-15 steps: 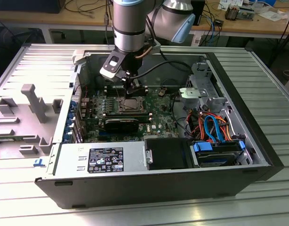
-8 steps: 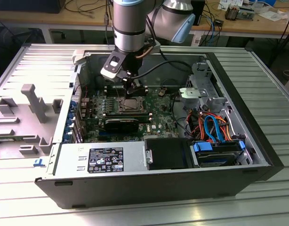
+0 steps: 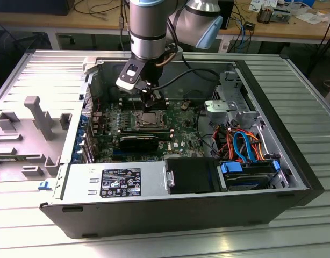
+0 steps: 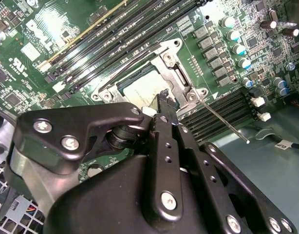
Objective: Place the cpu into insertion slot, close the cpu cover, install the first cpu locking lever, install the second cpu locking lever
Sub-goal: 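Install the first cpu locking lever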
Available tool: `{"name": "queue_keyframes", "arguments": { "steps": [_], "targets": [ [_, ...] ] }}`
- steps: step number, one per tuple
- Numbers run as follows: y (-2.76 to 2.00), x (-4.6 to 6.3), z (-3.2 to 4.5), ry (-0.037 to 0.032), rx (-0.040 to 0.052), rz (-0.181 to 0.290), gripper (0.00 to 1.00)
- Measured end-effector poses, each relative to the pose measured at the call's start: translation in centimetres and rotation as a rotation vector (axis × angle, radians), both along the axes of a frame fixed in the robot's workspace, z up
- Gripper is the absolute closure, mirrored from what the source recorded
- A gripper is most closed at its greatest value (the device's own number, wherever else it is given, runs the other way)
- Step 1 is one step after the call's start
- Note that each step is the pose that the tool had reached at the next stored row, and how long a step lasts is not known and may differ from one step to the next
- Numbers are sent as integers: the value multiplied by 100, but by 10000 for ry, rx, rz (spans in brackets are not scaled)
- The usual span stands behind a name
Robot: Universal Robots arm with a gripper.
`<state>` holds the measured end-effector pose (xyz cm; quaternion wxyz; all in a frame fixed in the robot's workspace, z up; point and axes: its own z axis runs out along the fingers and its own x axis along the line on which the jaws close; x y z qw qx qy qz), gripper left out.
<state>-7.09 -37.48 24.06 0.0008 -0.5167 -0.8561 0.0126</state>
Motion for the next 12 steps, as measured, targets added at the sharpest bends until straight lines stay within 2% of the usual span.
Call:
{"name": "queue_keyframes", "arguments": {
  "steps": [12],
  "targets": [
    [0,4,0,0,0,335,89]
  ]
}}
